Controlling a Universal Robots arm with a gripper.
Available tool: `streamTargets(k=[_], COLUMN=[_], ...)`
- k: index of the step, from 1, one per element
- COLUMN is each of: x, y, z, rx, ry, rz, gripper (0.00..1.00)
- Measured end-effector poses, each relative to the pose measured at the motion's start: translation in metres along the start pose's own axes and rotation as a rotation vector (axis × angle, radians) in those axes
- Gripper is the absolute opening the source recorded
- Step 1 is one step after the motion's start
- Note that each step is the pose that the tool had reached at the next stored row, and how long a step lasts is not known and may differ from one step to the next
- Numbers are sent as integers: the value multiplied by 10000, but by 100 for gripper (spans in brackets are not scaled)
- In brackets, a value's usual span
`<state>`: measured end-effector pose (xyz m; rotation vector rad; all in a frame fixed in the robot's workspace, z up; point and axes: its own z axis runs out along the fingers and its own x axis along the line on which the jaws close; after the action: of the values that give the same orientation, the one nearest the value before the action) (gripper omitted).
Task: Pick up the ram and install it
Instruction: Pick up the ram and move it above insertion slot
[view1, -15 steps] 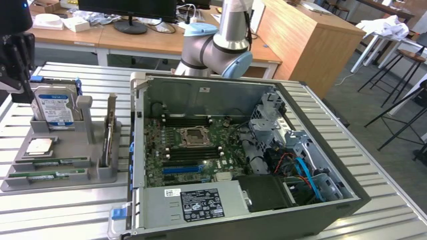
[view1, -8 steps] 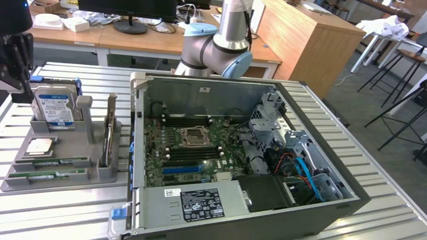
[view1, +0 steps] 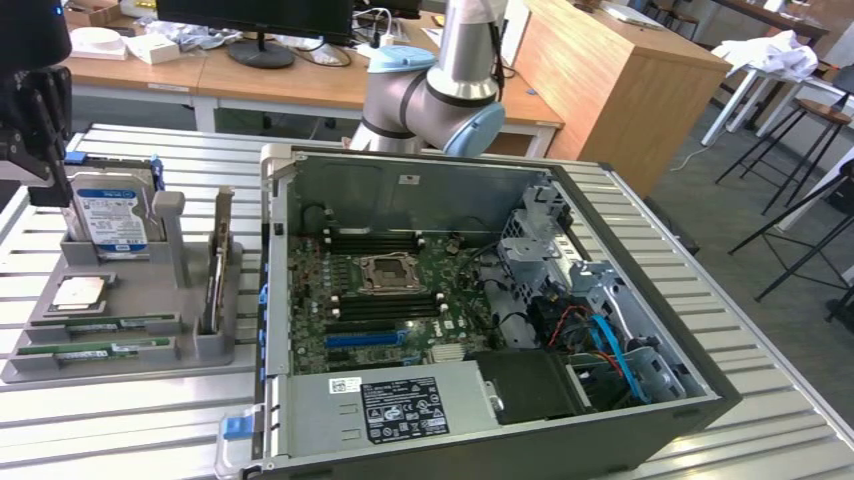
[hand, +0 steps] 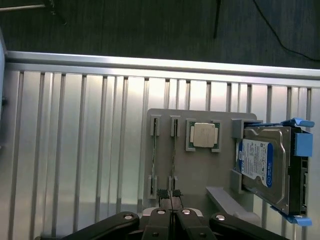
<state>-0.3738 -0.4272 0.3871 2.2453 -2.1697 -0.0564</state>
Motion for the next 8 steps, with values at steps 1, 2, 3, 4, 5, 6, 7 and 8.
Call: streamTargets(k=[1,2,3,4,5,6,7,8], x=[0,0,0,0,0,0,0,0], y=[-1,-1,-1,-1,-1,-1,-1,-1], z=[0,-1,-1,-1,-1,-1,-1,-1], rx=[-1,-1,-1,-1,-1,-1,-1,-1], ry=[0,1,1,0,0,1,0,0], rz=[-2,-2,-2,-2,-2,-2,-2,-3], gripper=[10,10,10,10,10,10,10,10])
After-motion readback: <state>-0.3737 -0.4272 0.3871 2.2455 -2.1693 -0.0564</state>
